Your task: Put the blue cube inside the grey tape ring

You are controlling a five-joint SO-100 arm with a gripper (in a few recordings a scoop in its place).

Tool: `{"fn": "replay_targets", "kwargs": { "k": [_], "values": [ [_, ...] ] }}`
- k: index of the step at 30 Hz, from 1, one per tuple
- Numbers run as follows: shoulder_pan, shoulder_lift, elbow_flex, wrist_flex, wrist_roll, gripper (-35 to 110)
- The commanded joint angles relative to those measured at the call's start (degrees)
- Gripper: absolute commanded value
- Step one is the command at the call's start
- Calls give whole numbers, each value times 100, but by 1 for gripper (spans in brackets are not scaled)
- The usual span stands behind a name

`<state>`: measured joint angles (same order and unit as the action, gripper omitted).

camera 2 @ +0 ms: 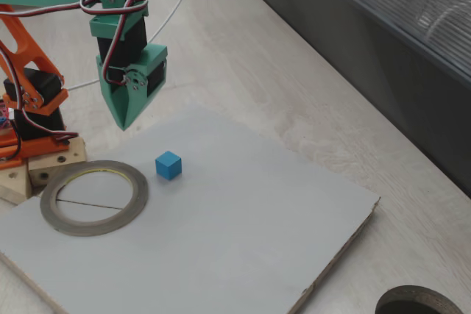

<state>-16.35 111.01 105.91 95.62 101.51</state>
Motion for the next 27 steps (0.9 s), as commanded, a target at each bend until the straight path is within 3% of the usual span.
{"fn": "replay_targets", "kwargs": {
  "k": [1, 19, 22, 27],
  "values": [
    [-149, 97, -18, 62, 105, -1],
    [-88, 123, -18, 79, 114, 1],
    [-79, 97, -18, 79, 123, 11],
    [-70, 88, -18, 123, 132, 47]
  ]
}}
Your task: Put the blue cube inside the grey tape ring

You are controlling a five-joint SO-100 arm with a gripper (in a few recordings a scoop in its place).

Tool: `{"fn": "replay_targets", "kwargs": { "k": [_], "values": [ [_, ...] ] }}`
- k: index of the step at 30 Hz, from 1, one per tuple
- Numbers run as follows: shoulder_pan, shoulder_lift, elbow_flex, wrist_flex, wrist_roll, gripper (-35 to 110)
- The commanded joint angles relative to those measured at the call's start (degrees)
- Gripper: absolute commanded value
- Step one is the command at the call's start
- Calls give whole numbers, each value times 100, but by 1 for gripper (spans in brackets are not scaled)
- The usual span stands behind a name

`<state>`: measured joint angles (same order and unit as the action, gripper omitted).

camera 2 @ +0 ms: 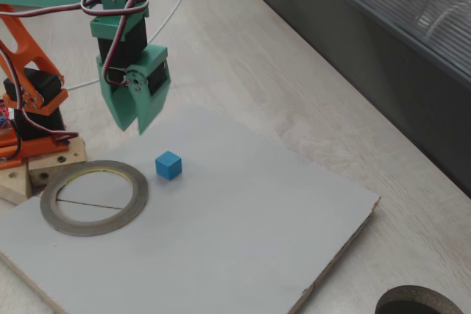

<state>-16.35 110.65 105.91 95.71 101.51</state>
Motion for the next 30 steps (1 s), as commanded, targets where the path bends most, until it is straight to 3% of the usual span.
{"fn": "replay_targets", "kwargs": {
  "k": [1, 6, 10, 22, 30],
  "values": [
    [-70, 123, -18, 229, 132, 54],
    [-70, -237, -105, 879, 132, 88],
    [-79, -703, -105, 1151, 114, 104],
    [-53, -791, -114, 1011, 114, 104],
    [-62, -2241, -114, -167, 114, 104]
  ]
}}
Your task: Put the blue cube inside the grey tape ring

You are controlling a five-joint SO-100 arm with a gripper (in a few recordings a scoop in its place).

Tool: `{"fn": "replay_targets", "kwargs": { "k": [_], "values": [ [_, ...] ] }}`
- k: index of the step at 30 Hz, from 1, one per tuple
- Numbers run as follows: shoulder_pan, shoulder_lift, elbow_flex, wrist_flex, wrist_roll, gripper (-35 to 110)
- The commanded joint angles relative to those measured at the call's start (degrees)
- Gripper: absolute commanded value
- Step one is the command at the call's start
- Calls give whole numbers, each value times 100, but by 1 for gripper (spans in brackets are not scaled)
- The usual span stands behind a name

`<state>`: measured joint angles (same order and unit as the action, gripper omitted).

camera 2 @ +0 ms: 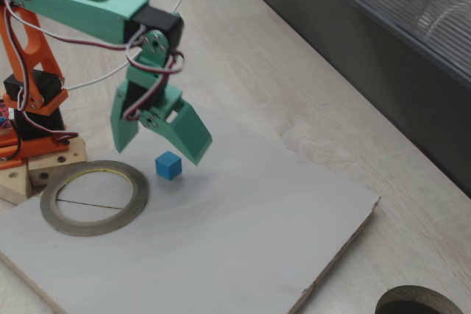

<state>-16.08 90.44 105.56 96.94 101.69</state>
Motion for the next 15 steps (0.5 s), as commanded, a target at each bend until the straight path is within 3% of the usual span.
{"fn": "replay_targets", "kwargs": {
  "k": [1, 15],
  "values": [
    [-88, -255, -79, -396, 97, 104],
    [448, -255, 0, -844, 97, 104]
  ]
}}
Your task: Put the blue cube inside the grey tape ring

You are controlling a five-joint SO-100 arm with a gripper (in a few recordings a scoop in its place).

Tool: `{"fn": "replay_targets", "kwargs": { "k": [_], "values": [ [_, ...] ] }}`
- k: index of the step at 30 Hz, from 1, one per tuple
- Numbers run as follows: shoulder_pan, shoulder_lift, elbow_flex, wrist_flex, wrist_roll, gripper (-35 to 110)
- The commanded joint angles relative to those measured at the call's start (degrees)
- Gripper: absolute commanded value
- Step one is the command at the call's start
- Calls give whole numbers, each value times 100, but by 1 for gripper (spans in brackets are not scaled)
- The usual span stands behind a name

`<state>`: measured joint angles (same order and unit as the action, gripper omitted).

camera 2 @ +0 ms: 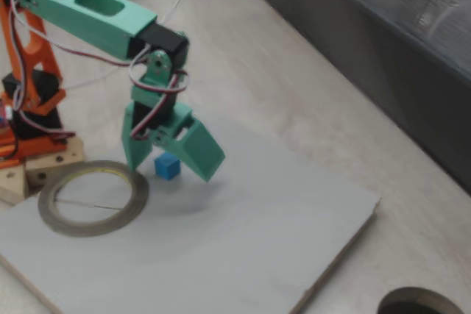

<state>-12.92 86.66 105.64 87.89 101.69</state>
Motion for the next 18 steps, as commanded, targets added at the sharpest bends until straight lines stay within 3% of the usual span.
{"fn": "replay_targets", "kwargs": {
  "k": [1, 18],
  "values": [
    [193, 132, -9, 62, 97, 104],
    [193, 35, 0, -9, 44, 101]
  ]
}}
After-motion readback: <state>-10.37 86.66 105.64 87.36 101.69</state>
